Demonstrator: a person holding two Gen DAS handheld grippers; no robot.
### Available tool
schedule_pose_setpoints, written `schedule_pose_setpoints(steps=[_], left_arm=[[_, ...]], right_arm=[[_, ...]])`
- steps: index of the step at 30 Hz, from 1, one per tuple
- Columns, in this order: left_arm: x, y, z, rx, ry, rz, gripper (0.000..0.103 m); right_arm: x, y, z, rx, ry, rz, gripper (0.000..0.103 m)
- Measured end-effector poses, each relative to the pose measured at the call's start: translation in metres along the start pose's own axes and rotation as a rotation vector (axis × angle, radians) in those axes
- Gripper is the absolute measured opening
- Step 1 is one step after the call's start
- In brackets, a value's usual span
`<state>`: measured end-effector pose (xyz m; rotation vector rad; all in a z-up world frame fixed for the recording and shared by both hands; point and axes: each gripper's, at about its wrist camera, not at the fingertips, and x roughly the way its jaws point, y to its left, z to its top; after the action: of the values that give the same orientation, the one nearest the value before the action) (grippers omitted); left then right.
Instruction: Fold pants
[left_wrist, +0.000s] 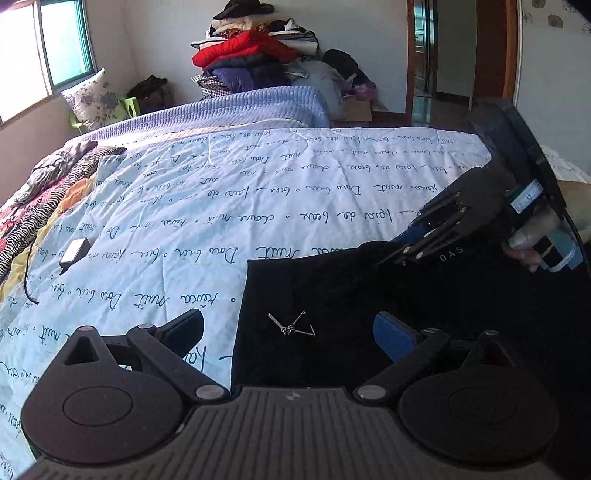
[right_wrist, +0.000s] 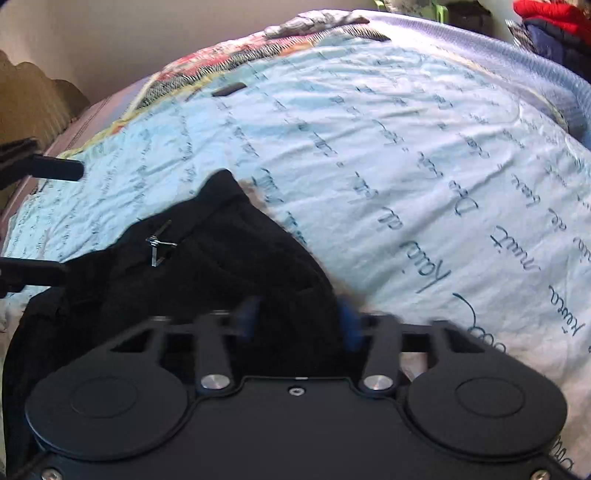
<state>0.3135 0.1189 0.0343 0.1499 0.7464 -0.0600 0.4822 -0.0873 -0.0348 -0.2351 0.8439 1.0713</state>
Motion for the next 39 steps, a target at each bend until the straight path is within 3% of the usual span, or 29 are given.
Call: schedule_pose_setpoints(steps=[5, 7, 12, 15, 20, 24, 26, 30, 32, 35, 39], left_arm=[[0.022, 0.022, 0.012, -0.16, 0.104, -0.026, 0.099], [0.029, 0.029, 0.017, -0.238, 0.142, -0.067, 0.098], [0.041, 0.036, 0.039, -0.403, 0.214, -0.143, 0.1], [0.057, 0.04, 0.054, -0.504, 0.281, -0.215, 0.1], [0.094, 0.055, 0.053, -0.791, 0.463, -0.419, 0.099], [0.106, 0.062, 0.04, -0.981, 0.508, -0.49, 0.096], [0.111, 0.069, 0.031, -1.094, 0.514, -0.515, 0.089], [0.114, 0.079, 0.021, -1.215, 0.5, -0.513, 0.071], [0.113, 0.081, 0.019, -1.234, 0.487, -0.509, 0.044], [0.102, 0.076, 0.02, -1.155, 0.459, -0.453, 0.006], [0.07, 0.056, 0.035, -0.904, 0.332, -0.321, 0.004]], right_arm=[[-0.027, 0.037, -0.008, -0.104, -0.105, -0.146, 0.012], [-0.024, 0.049, -0.013, -0.174, -0.111, -0.238, 0.012], [-0.02, 0.083, -0.021, -0.342, -0.131, -0.374, 0.012], [-0.025, 0.093, -0.027, -0.411, -0.154, -0.413, 0.012], [-0.037, 0.11, -0.04, -0.491, -0.224, -0.448, 0.012], [-0.046, 0.122, -0.049, -0.547, -0.269, -0.479, 0.012], [-0.047, 0.129, -0.053, -0.584, -0.274, -0.492, 0.012], [-0.046, 0.135, -0.058, -0.616, -0.261, -0.502, 0.011], [-0.048, 0.137, -0.06, -0.612, -0.26, -0.5, 0.011], [-0.049, 0.136, -0.059, -0.605, -0.256, -0.506, 0.011], [-0.048, 0.142, -0.059, -0.599, -0.254, -0.511, 0.011]])
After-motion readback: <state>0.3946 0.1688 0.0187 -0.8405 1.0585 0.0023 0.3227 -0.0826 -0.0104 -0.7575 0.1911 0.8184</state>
